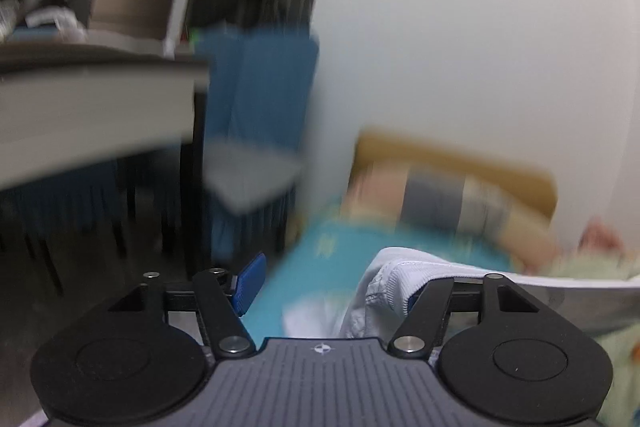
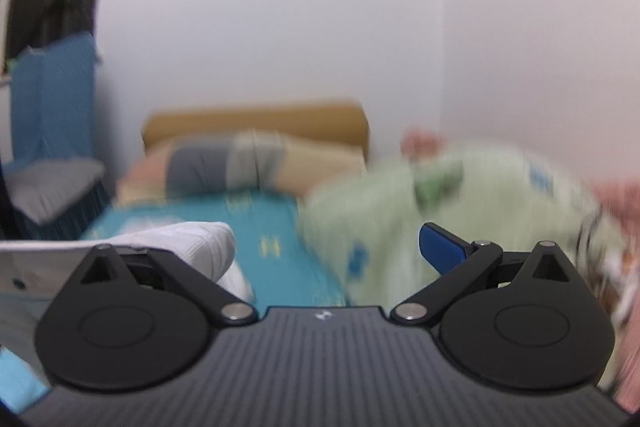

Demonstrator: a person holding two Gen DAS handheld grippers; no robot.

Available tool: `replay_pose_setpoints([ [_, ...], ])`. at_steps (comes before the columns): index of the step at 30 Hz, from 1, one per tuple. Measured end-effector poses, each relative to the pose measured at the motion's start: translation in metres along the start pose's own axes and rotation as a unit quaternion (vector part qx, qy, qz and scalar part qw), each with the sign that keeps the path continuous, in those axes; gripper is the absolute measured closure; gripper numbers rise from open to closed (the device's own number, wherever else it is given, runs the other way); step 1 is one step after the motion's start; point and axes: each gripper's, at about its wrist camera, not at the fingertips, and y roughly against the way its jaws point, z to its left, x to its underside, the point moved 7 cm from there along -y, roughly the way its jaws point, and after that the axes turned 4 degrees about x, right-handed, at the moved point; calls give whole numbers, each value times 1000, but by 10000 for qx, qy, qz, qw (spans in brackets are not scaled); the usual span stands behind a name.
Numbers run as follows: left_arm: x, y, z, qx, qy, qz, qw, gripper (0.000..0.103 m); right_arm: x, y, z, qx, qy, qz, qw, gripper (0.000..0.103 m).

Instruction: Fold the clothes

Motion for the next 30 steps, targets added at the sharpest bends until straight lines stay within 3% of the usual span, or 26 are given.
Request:
replay_pose_setpoints([
  [5, -119, 64, -13, 248, 143, -1036, 9942, 43, -127, 63, 3, -278, -61, -971, 9949, 0],
  [10, -236, 138, -44, 536, -61, -1936, 9796, 43, -242, 133, -13, -391, -183, -1809, 9825, 0],
  [16, -333, 202, -80, 961, -286, -2480, 9636, 39, -334, 200, -44, -468, -438, -2326, 9705, 0],
  [19, -352, 208, -91, 1194, -256, -2402, 9630, 39, -355, 215, -52, -379, -337, -2522, 9663, 0],
  [22, -349, 195, -93, 1385, -83, -2145, 9668, 38, -360, 210, -55, -392, -258, -2461, 9681, 0],
  [25, -326, 143, -85, 1533, 94, -1765, 9723, 38, -350, 188, -53, -459, -261, -2231, 9734, 0],
  [30, -275, 28, -76, 1587, 166, -1112, 9809, 36, -314, 128, -32, -225, 143, -1894, 9815, 0],
])
